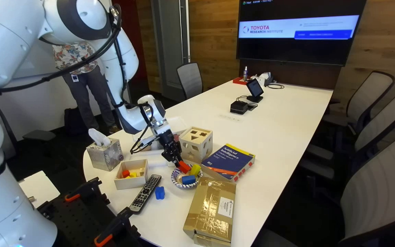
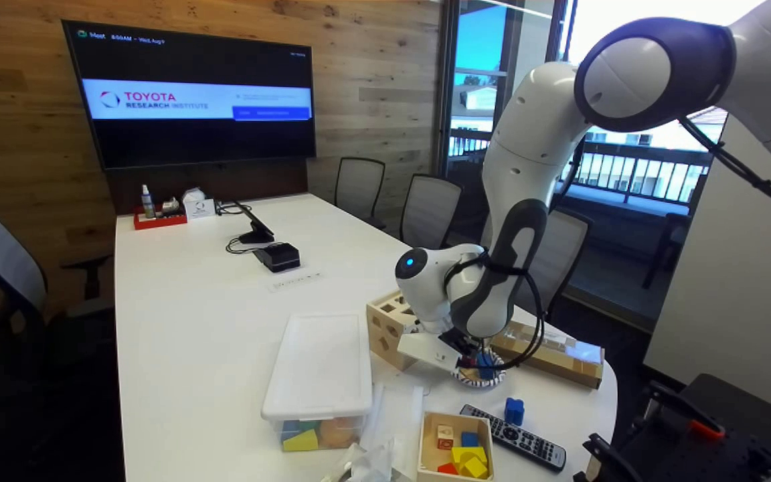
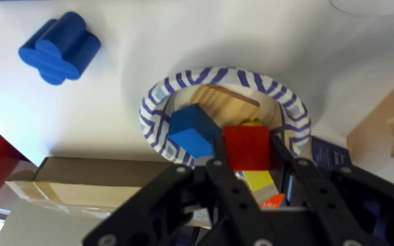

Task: Put the orange cube inside the wooden object

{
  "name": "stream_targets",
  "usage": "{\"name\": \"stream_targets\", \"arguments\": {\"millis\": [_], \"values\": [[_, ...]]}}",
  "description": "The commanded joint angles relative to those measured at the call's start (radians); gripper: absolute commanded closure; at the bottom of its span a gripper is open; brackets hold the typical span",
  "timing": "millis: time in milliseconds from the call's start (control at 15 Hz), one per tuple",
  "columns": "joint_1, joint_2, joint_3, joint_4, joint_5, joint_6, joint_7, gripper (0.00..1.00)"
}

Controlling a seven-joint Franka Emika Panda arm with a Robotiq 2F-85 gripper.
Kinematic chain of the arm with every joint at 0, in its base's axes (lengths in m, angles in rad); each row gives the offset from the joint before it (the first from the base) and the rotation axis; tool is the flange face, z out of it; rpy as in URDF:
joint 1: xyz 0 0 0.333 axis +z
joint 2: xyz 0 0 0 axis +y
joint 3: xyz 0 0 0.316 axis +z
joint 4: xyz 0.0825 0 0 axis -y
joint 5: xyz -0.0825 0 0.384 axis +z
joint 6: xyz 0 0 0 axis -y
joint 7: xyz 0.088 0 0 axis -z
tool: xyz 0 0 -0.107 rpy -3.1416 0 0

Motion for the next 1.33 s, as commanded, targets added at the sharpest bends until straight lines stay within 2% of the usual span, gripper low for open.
{"name": "stream_targets", "arguments": {"millis": [0,333,533,733,933,1267], "values": [[-0.006,-0.2,-0.008,-0.121,-0.017,-0.016,-0.026,0.92],[-0.081,-0.434,0.044,-0.192,-0.003,0.037,-0.189,0.92],[-0.15,-0.47,0.108,-0.146,0.082,0.111,-0.353,0.92],[-0.197,-0.437,0.169,-0.094,0.264,0.213,-0.562,0.92],[-0.219,-0.378,0.218,-0.049,0.512,0.27,-0.801,0.92],[-0.239,-0.278,0.268,0.058,0.863,0.25,-1.077,0.92]]}}
